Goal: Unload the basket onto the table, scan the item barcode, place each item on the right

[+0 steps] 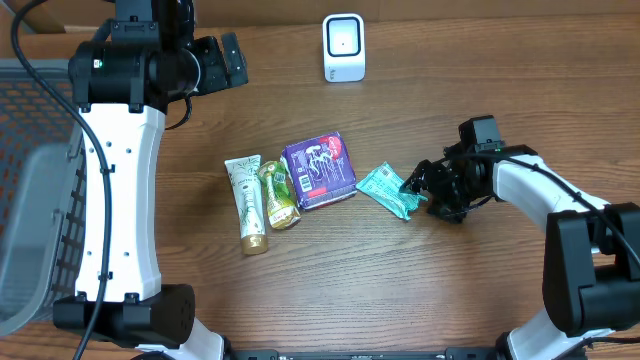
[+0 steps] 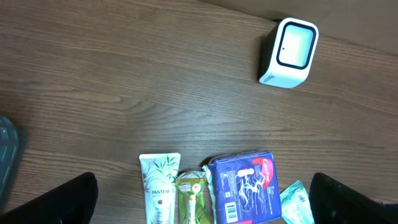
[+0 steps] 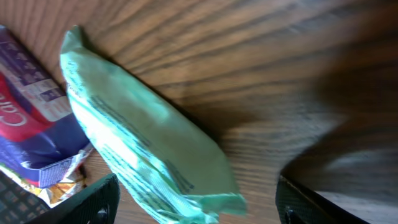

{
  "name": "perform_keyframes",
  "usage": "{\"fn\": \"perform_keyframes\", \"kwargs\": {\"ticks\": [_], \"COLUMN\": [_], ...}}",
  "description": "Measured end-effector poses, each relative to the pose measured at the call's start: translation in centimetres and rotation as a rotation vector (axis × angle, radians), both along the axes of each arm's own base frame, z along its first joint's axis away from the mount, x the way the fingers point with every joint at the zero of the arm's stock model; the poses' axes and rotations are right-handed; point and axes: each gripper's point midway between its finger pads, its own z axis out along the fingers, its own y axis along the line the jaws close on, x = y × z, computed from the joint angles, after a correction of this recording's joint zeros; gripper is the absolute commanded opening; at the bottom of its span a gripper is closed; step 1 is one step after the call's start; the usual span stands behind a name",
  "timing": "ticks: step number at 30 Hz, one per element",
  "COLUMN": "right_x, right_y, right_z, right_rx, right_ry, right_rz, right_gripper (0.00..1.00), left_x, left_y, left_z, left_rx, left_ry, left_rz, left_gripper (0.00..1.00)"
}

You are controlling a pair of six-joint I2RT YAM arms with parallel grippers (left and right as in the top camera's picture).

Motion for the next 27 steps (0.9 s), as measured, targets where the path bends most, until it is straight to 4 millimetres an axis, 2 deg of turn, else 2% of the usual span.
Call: {"fn": "perform_keyframes", "kwargs": {"ticks": [10,15,17,18,27], "right_x": [1.5,1.2,1.0,0.9,1.0], "right_y": [2.6,2.9,2.6,2.4,2.2], "right_z": [0.1,-0.6,-1.1,-1.3,-1.2], "right_rx": [0.066,0.021,0.0,-0.013,0.005], "right_ry": [-0.206,-0.217,-0.203,-0.203,-0.208], "right_rz": [0.058,0.043,0.026,0.022,0.021], "right_gripper": [0.79,0.4,0.12,0.04,0.04], "left_x": [0.0,0.0,0.0,0.0,0.0], "left_y": [0.0,0.0,0.0,0.0,0.0], "left_z": [0.0,0.0,0.0,0.0,0.0], "left_rx": [0.0,0.0,0.0,0.0,0.0], "left_ry": [0.0,0.0,0.0,0.0,0.0], "left_rz": [0.0,0.0,0.0,0.0,0.0], "left_gripper": [1.0,1.0,1.0,1.0,1.0]}}
